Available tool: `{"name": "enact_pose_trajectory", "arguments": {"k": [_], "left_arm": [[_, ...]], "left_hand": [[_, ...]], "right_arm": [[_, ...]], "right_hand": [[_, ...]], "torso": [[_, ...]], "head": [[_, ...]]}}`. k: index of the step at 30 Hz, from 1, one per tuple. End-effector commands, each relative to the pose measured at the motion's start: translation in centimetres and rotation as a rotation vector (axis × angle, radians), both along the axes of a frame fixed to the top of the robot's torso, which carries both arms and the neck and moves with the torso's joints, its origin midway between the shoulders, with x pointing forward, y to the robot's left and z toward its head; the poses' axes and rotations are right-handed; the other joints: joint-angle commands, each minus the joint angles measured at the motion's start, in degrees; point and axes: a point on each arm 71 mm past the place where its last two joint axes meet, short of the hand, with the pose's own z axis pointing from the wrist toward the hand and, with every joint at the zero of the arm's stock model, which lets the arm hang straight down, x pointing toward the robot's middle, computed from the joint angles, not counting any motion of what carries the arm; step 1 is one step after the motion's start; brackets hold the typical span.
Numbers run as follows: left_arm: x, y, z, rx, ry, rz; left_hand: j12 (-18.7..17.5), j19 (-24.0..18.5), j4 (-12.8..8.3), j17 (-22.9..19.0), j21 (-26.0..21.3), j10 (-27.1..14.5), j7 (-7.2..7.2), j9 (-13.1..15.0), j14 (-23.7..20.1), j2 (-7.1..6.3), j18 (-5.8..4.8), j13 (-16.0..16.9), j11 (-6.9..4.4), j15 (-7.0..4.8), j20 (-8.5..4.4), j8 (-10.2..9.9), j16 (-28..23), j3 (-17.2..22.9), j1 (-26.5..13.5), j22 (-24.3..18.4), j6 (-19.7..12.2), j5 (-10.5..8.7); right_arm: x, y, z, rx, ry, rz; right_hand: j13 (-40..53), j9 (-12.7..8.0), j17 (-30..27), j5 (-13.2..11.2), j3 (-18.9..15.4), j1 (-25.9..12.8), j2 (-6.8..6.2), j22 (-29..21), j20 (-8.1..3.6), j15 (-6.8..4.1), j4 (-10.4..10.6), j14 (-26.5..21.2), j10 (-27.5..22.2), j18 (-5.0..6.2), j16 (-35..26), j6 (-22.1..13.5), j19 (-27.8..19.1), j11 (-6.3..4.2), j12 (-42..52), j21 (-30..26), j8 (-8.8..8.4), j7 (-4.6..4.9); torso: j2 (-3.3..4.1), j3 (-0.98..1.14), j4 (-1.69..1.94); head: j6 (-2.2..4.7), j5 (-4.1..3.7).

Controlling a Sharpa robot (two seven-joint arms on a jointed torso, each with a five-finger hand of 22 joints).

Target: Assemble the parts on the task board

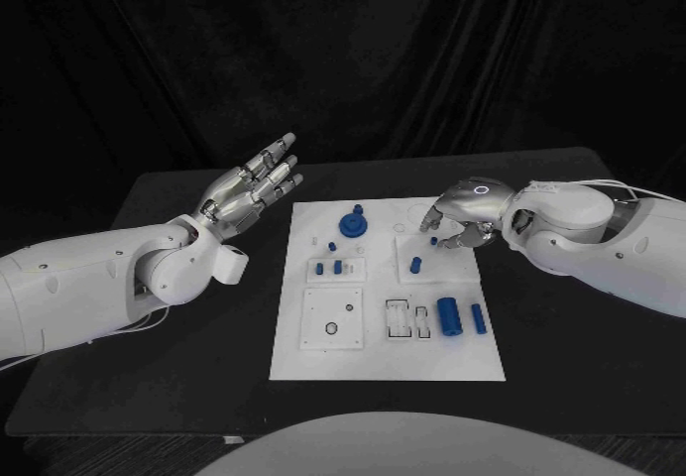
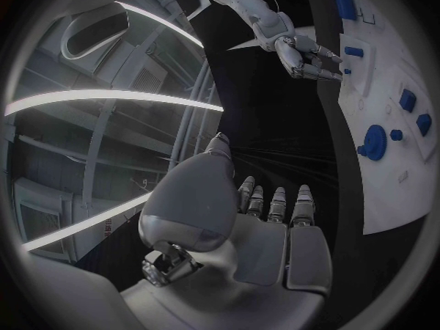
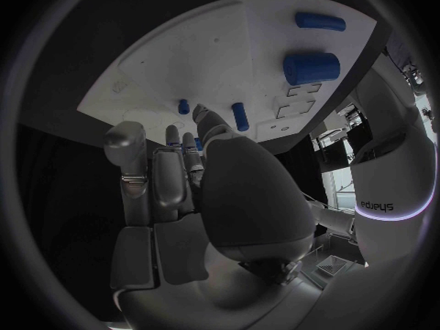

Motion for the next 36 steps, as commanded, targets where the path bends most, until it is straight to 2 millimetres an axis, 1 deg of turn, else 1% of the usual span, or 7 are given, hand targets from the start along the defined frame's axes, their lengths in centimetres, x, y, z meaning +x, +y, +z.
{"name": "enact_pose_trajectory", "arguments": {"k": [1, 7, 9, 12, 18, 27, 36], "left_arm": [[-0.2, 0.2, 0.6, -0.061, -0.051, -0.003], [-0.3, 0.4, 0.6, -0.06, -0.048, -0.003], [-0.3, 0.4, 0.6, -0.06, -0.047, -0.003], [-0.3, 0.4, 0.6, -0.061, -0.046, -0.005], [-0.3, 0.3, 0.6, -0.062, -0.044, -0.009], [-0.3, 0.2, 0.5, -0.062, -0.04, -0.014], [-0.1, 0.2, 0.4, -0.059, -0.037, -0.016]], "left_hand": [[-0.2, 0.1, -0.1, -0.1, -0.2, 0.0, 0.37, 0.1, 0.1, 0.17, 0.86, -0.1, 0.35, 0.57, 0.66, -0.1, -0.2, -0.6, 1.0, -0.1, 0.0, 0.95], [-0.2, 0.1, -0.2, -0.1, -0.2, 0.0, 0.72, 0.1, 0.1, 0.47, 0.91, -0.1, 0.72, 1.29, 1.46, 0.0, -0.2, -0.8, 2.5, -0.1, 0.3, 2.51], [-0.2, 0.1, -0.2, -0.1, -0.2, 0.0, 0.87, 0.1, 0.1, 0.59, 0.93, -0.1, 0.89, 1.64, 1.75, 0.0, -0.2, -0.9, 3.0, 0.1, 0.4, 2.96], [-0.2, 0.1, -0.2, -0.1, -0.1, 0.0, 1.04, 0.1, 0.1, 0.7, 0.95, -0.1, 1.09, 1.98, 2.04, 0.0, -0.2, -1.0, 3.5, 0.4, 0.5, 3.35], [-0.2, 0.2, -0.2, -0.1, 0.0, 0.0, 1.47, 0.1, 0.1, 0.9, 0.97, -0.1, 1.62, 2.52, 2.5, 0.1, -0.2, -1.3, 4.1, 0.9, 0.8, 3.76], [-0.2, 0.4, -0.4, -0.1, 0.2, 0.0, 2.22, 0.2, 0.1, 1.23, 1.0, -0.1, 2.51, 3.21, 3.03, 0.1, -0.2, -1.5, 5.0, 1.6, 1.3, 4.5], [-0.2, 0.6, -0.7, -0.1, 0.3, 0.0, 2.98, 0.3, 0.1, 1.43, 1.02, -0.1, 3.08, 3.7, 3.44, 0.2, -0.2, -1.6, 5.9, 2.0, 2.0, 5.28]], "right_arm": [[0.3, -0.2, -0.4, -0.016, -0.008, -0.034], [0.6, -0.4, -0.9, -0.033, 0.007, -0.05], [0.6, -0.5, -1.1, -0.036, 0.01, -0.053], [0.7, -0.6, -1.2, -0.038, 0.013, -0.054], [0.8, -0.5, -1.5, -0.04, 0.017, -0.052], [0.8, -0.3, -1.9, -0.033, 0.019, -0.037], [0.7, -0.2, -2.1, -0.031, 0.023, -0.028]], "right_hand": [[-0.1, 0.1, 0.1, 0.3, 0.2, -0.4, 0.08, 6.4, -0.03, -0.06, 0.1, 0.6, 0.4, -0.12, 0.3, 0.7, 0.3, 0.1, 0.2, 0.3, 0.41, -0.03], [-0.4, 0.4, 0.2, 1.1, 0.9, -0.3, 0.08, 6.4, -0.05, -0.06, 0.1, 0.7, 0.7, -0.12, 0.3, 2.3, 0.4, 0.09, 0.1, 0.4, 0.88, 0.35], [-0.5, 0.5, 0.2, 1.2, 1.0, -0.3, 0.08, 6.4, -0.05, -0.07, 0.1, 0.7, 0.8, -0.13, 0.4, 2.6, 0.4, 0.07, 0.1, 0.4, 1.01, 0.36], [-0.5, 0.6, 0.2, 1.2, 1.2, -0.3, 0.11, 6.4, -0.06, -0.1, 0.1, 0.7, 1.0, -0.13, 0.4, 3.1, 0.4, 0.03, 0.1, 0.4, 1.16, 0.49], [-0.7, 0.8, 0.2, 1.5, 1.7, -0.3, 0.35, 6.4, -0.05, -0.05, 0.3, 0.7, 1.2, -0.14, 0.3, 3.8, 0.3, 0.02, 0.1, 0.4, 1.32, 0.82], [-1.0, 1.3, 0.1, 1.4, 2.9, -0.3, 0.51, 6.4, -0.1, -0.19, 0.3, 0.6, 2.0, -0.1, 0.3, 6.0, 0.2, -0.32, 0.2, 0.4, 1.97, 1.63], [-1.2, 1.3, -0.1, 1.1, 3.5, -0.3, 0.27, 6.4, -0.05, 0.0, 0.5, 0.5, 3.2, -0.13, 0.1, 5.6, 0.1, -0.47, 0.5, 0.3, 1.4, 2.24]], "torso": [[0.08, 0.07, -0.18], [0.1, 0.11, 0.03], [0.11, 0.11, -0.05], [0.09, 0.08, -0.36], [0.05, 0.09, -0.08], [-0.04, -0.05, -0.48], [0.0, -0.01, -0.25]], "head": [[-0.01, 0.07], [-0.01, 0.17], [-0.01, 0.29], [-0.01, 0.69], [-0.01, 0.5], [-0.01, 0.96], [-0.01, 0.8]]}}
